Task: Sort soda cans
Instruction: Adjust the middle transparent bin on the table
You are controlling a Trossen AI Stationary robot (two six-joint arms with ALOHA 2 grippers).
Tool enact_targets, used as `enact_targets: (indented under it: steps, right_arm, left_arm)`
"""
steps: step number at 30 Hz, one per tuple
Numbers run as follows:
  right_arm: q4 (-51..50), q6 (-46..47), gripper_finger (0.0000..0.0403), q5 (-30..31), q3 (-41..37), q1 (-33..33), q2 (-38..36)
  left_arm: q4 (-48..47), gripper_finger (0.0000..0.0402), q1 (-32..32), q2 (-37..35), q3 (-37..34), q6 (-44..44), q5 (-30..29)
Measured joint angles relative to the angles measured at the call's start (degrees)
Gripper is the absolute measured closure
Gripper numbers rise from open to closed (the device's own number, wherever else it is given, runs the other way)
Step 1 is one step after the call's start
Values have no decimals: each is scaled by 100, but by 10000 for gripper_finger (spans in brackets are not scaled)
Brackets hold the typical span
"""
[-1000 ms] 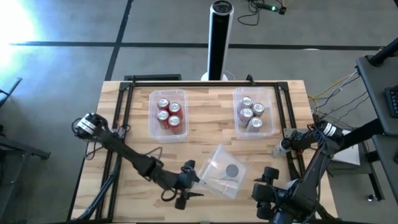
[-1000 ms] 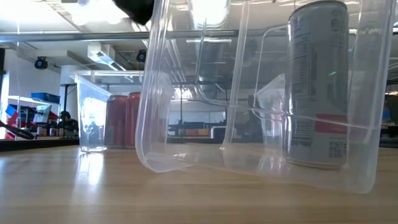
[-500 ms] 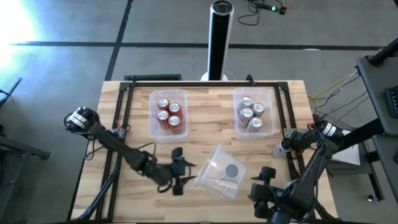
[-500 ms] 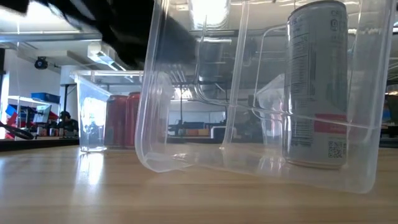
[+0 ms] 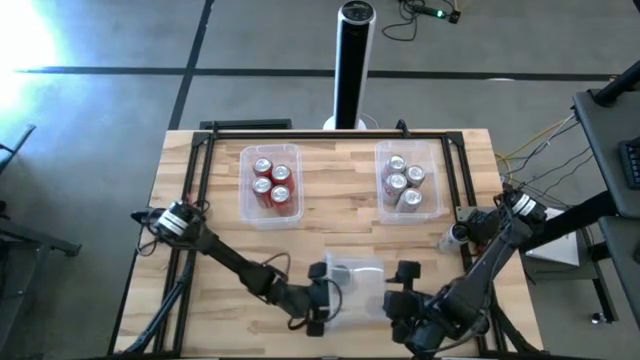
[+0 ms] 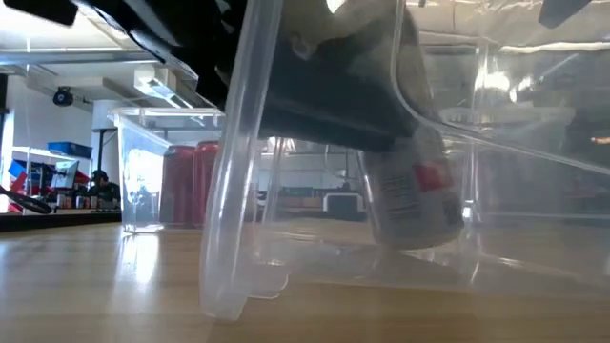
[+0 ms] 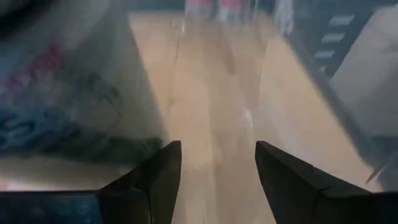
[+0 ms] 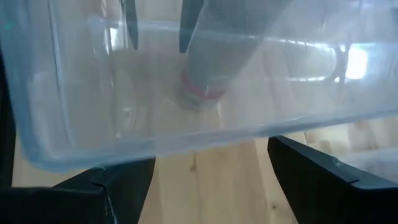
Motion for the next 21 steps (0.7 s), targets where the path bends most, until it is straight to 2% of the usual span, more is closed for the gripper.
enact_targets:
  steps: [3, 10, 14, 21]
  right_arm:
    - [-8, 118, 101, -182, -8, -5, 3]
    - [26, 145, 92, -188, -66, -10, 10]
    - [47, 272, 88, -224, -106, 19, 10]
    - [-620, 952, 99, -355, -214, 280, 16]
  left_arm:
    - [-771, 212, -2, 29, 275, -258, -142]
    - [-2405, 212, -72, -24, 893, -584, -310]
    - [-3320, 212, -74, -49, 988, -1063, -711]
    - [-3423, 212, -57, -255, 539, -1443, -1193]
